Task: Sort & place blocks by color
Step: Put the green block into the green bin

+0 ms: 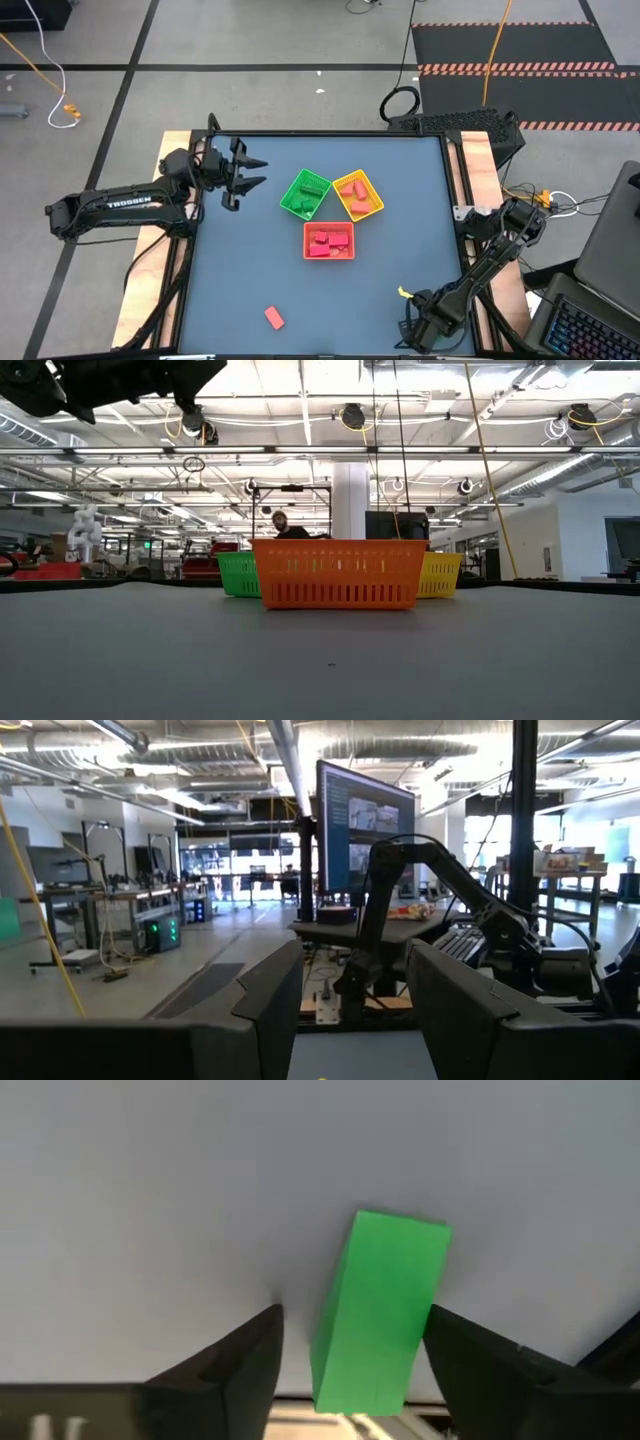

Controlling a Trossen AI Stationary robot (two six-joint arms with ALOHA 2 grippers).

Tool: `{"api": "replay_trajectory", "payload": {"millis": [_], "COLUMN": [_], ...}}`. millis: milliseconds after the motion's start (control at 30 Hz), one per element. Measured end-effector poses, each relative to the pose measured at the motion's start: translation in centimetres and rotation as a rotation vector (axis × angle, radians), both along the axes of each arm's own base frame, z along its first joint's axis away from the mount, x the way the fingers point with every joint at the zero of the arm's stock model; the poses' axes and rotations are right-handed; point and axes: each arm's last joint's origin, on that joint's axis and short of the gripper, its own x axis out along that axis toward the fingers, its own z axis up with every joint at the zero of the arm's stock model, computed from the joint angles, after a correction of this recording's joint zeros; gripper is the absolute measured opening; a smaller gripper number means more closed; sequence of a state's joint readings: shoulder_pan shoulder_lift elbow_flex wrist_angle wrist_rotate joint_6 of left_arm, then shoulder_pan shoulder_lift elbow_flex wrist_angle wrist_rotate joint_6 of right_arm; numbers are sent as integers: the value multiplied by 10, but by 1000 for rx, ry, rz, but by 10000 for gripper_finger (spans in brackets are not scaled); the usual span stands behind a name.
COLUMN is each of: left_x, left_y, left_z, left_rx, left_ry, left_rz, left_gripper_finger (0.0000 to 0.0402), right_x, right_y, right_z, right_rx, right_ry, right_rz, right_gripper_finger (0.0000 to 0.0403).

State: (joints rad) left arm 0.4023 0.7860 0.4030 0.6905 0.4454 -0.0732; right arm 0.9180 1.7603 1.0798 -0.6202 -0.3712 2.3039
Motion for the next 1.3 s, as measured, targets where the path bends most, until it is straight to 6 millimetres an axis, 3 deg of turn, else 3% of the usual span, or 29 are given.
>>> {"api": "replay_trajectory", "payload": {"millis": [467,767,967,1300], "left_x": [0,0,0,0], "left_y": [0,0,0,0], "left_z": [0,0,0,0], "left_rx": [-3,-3,-3,7], "left_ry": [5,5,-1,-3], "left_rz": [-1,-1,-1,1], "left_gripper_finger": [179,179,179,179], "right_x": [0,1,10,32], "right_y": [2,1,-13,-67], "right_z": [1,2,26,77], "right_rx": [29,35,-24,-273], "right_ry": [7,-18,-223,-680], "right_rz": [6,35,8,71], "right_gripper_finger": [127,130,130,129]}}
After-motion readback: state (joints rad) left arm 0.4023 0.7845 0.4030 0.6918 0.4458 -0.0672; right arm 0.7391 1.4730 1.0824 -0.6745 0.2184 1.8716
